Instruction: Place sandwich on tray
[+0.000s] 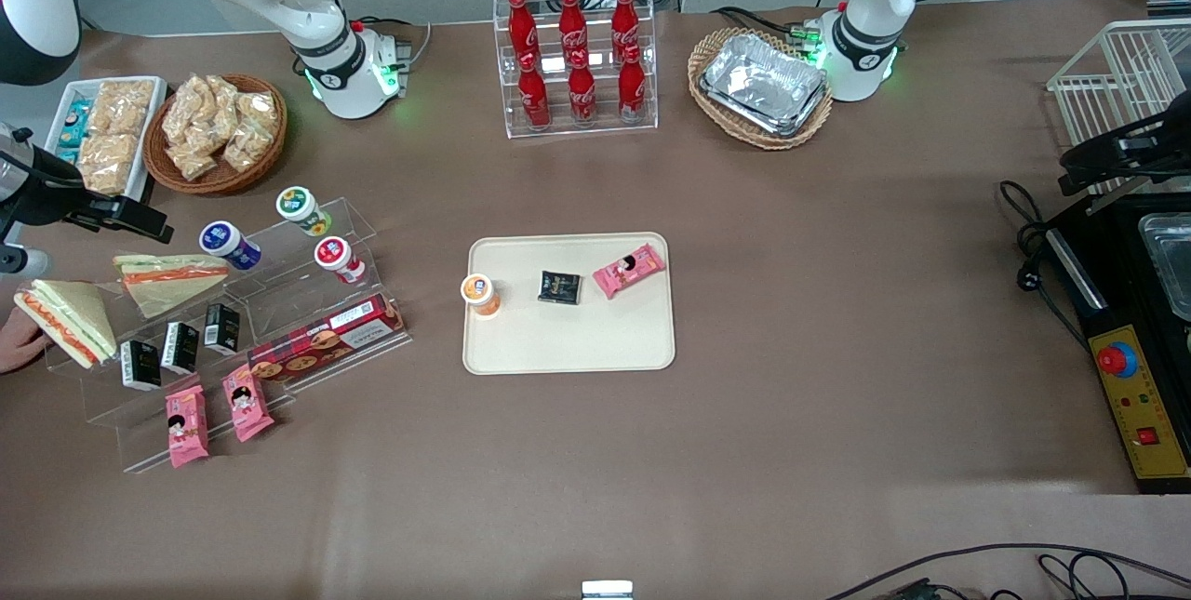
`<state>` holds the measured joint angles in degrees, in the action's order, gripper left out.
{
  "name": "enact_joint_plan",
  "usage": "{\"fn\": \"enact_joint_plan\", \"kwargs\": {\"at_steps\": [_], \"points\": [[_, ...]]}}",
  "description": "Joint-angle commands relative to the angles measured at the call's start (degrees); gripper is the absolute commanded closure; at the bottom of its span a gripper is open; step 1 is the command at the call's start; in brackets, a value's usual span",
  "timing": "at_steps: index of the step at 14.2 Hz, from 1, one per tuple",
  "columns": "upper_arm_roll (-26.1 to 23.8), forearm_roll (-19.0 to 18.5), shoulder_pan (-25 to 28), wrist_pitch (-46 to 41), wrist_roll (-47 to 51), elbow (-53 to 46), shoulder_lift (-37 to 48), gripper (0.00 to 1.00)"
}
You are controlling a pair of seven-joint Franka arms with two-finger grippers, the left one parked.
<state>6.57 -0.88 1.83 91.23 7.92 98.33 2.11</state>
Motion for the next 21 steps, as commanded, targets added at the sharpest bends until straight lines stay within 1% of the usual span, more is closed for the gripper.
{"fn": "enact_joint_plan", "kwargs": {"at_steps": [1,10,13,17,21], "points": [[-0.16,-0.88,-0.07,-0.17,0.96,-1.21,-0.53,0.0],[0.02,-0.97,-0.34,-0.53,2.01,-1.38,-0.44,0.0],[0.02,-0.79,-2.18,0.0,4.91,-1.47,-0.44,0.0],[0.19,-0.88,-2.27,-0.09,4.39,-2.61,-0.62,0.0],[0.98,-0.97,-4.2,0.09,4.39,-2.53,-0.71,0.0]]}}
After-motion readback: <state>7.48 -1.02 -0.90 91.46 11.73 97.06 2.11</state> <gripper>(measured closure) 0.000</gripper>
